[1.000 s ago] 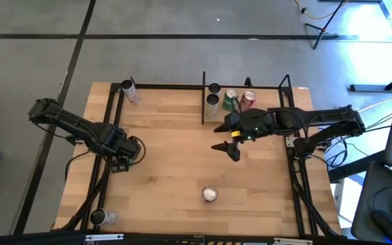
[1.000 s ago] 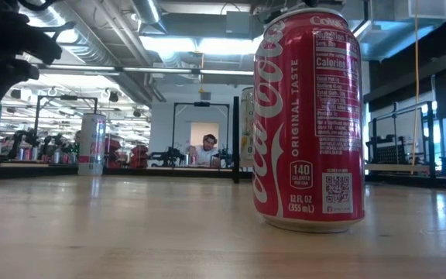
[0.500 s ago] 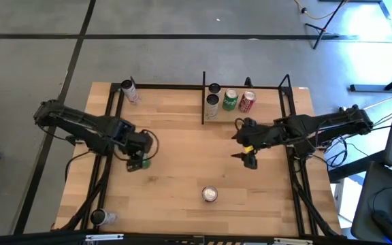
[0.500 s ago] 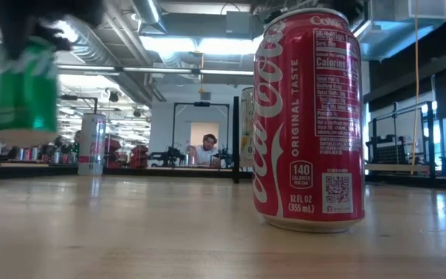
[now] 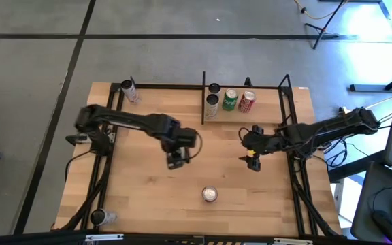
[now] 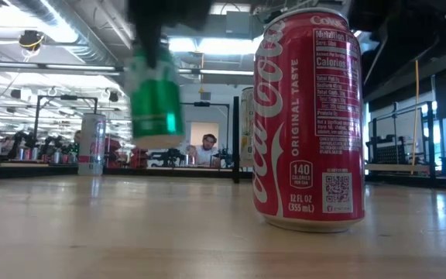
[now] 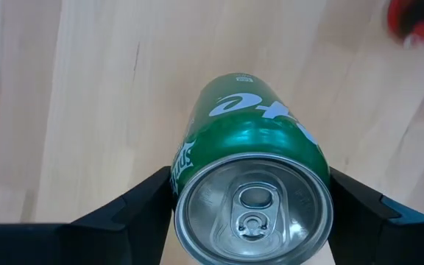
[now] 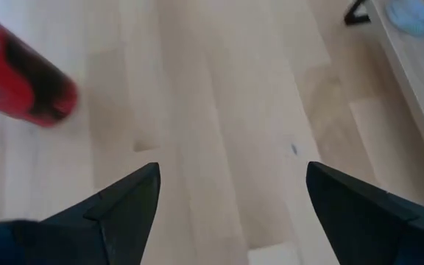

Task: Place canned beverage on shelf
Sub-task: Put the green soda can on the shelf aligned with the other green soda can

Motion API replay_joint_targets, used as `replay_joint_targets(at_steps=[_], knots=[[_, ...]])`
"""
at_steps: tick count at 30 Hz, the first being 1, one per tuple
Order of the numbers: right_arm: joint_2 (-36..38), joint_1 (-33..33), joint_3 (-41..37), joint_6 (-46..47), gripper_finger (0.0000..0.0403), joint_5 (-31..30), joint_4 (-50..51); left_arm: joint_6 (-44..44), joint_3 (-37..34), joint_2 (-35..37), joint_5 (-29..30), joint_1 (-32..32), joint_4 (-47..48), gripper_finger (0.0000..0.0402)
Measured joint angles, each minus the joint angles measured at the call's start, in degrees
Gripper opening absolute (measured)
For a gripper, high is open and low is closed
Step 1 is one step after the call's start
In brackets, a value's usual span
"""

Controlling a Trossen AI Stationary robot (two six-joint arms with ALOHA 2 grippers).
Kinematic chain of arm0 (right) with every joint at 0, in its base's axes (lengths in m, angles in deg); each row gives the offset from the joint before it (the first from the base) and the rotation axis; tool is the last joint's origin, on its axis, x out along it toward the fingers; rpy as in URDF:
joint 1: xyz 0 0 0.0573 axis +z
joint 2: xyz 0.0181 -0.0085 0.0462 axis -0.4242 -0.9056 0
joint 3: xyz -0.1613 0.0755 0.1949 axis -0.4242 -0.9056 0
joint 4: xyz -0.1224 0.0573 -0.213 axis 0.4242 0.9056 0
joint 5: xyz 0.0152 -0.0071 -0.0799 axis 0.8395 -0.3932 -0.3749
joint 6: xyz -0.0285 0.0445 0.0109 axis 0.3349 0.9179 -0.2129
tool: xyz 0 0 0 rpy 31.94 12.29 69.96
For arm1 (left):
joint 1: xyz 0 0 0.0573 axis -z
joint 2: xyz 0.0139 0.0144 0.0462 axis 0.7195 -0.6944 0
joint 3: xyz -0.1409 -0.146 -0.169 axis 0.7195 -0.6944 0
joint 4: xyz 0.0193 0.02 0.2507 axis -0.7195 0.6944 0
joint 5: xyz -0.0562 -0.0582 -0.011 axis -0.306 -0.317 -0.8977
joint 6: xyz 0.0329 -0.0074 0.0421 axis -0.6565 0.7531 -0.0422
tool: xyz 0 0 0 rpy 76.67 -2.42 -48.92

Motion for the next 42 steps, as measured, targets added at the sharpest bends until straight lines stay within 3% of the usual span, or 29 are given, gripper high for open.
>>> replay_joint_targets(at_steps=[9,16,20,29,35,42], knots=[[-0.01,0.02,-3.90,1.36,0.0326,-0.91,-2.24,-3.33,13.67,-14.50,-2.72,-2.18,-1.55,0.0258],[-0.03,0.00,-7.28,3.45,0.0326,-1.29,-4.46,-2.90,18.53,-21.15,-3.22,-1.99,-3.56,0.0258],[-0.03,0.00,-7.86,4.31,0.0326,-1.33,-5.97,-1.14,18.55,-21.31,-3.79,-1.83,-4.28,0.0266],[-0.03,0.00,-7.86,4.31,0.0326,-0.87,-7.99,-1.61,18.53,-21.16,-3.96,-0.63,-4.83,0.0360],[-0.03,0.00,-7.86,3.64,0.0326,-0.44,-10.56,-1.97,21.03,-19.29,-2.90,0.52,-3.43,0.0368],[-0.14,-0.02,-7.86,1.59,0.0326,0.56,-19.53,-2.89,21.89,-12.22,1.99,3.68,0.34,0.0364]])
